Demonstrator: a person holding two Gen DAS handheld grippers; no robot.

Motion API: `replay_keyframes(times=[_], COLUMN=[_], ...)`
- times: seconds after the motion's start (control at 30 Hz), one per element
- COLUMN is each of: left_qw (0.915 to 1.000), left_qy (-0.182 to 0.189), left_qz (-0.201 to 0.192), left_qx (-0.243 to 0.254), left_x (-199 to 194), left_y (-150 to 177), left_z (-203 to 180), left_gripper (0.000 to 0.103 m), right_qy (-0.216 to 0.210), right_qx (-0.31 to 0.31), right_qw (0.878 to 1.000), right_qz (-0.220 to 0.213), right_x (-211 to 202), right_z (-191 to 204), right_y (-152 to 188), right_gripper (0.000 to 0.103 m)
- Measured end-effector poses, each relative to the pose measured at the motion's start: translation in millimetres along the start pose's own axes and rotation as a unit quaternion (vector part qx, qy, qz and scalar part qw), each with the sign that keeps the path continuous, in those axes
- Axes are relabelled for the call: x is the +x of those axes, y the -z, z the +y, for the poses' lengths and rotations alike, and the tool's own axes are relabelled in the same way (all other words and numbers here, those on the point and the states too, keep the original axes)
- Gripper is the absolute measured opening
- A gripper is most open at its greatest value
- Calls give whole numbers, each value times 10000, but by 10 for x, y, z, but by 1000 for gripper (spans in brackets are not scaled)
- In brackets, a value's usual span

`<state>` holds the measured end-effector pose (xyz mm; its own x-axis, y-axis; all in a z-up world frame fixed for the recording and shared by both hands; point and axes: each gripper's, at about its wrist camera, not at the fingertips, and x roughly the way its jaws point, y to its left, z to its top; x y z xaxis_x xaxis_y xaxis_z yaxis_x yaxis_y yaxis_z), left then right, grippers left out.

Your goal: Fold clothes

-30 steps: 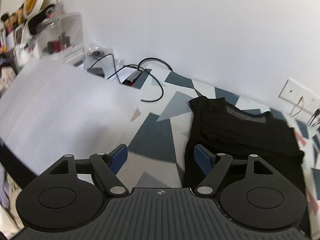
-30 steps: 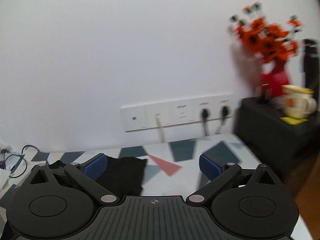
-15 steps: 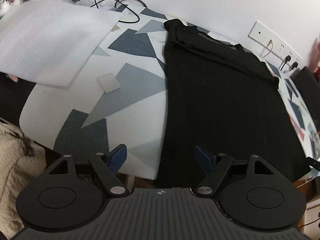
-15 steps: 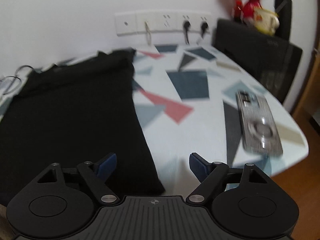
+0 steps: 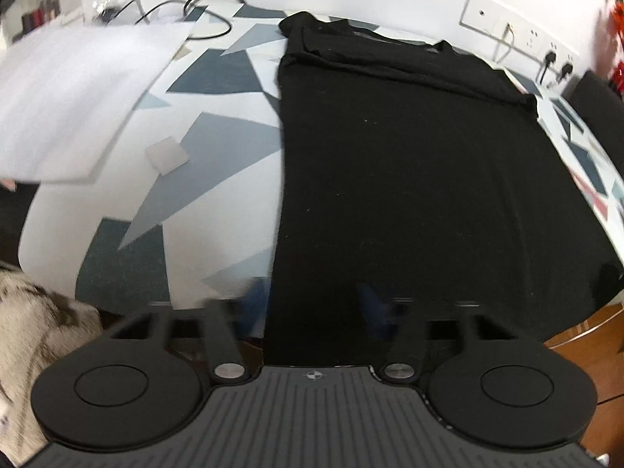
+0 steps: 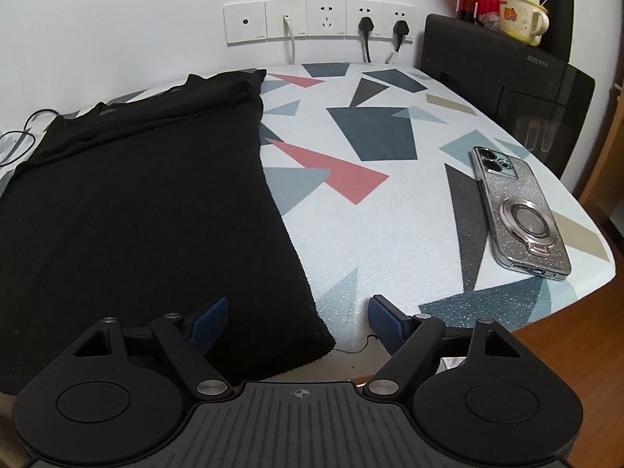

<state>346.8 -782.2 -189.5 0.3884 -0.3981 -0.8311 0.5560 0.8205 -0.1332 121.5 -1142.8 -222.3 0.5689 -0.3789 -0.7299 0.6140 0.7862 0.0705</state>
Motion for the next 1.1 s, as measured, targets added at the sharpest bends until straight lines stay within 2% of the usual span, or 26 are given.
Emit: replay_keyframes(times=[0.03, 0.1, 0.13, 0.17, 0.2, 0.23, 0.33, 0.43, 0.6, 0.83, 0.93, 1.1], left_qw=[10000, 9998, 9995, 9992, 9989, 9985, 9969, 9950, 9899, 9749, 9691, 9672], left_qy=[56, 155, 204, 246, 274, 299, 368, 474, 777, 1175, 1227, 1106], left_qz=[41, 127, 143, 133, 82, 15, -223, -502, -893, -1463, -1685, -1810], left_qx=[21, -88, -178, -279, -367, -450, -653, -716, -782, -1198, -1321, -1397], left_x=[6, 1, -7, -21, -54, -93, -260, -485, -952, -1613, -1727, -1578], left_y=[-10, -26, -32, -36, -40, -43, -36, -5, 123, 240, 178, -124], left_z=[-18, -36, -32, -20, 4, 32, 124, 188, 223, 339, 399, 405], left_gripper=[7, 6, 5, 4, 4, 4, 3, 3, 3, 3, 3, 3], right_qy=[-34, -130, -179, -233, -292, -404, -649, -854, -1246, -1627, -1702, -1707], right_qx=[-12, -35, -12, 44, 118, 215, 584, 778, 694, 822, 907, 1174], right_qw=[10000, 9999, 9998, 9997, 9994, 9988, 9960, 9933, 9890, 9804, 9768, 9715], right_qz=[5, 48, 79, 113, 143, 198, 171, -85, -395, -745, -933, -1151], right_x=[-7, -28, -39, -46, -55, -58, -136, -355, -862, -1696, -1931, -1853], right_z=[10, 32, 33, 20, -2, -33, -133, -202, -201, -279, -325, -338], right_y=[-4, -27, -40, -53, -67, -81, -106, -122, -136, -99, -148, -447], right_gripper=[63, 45, 41, 31, 15, 5, 5, 4, 4, 4, 4, 4])
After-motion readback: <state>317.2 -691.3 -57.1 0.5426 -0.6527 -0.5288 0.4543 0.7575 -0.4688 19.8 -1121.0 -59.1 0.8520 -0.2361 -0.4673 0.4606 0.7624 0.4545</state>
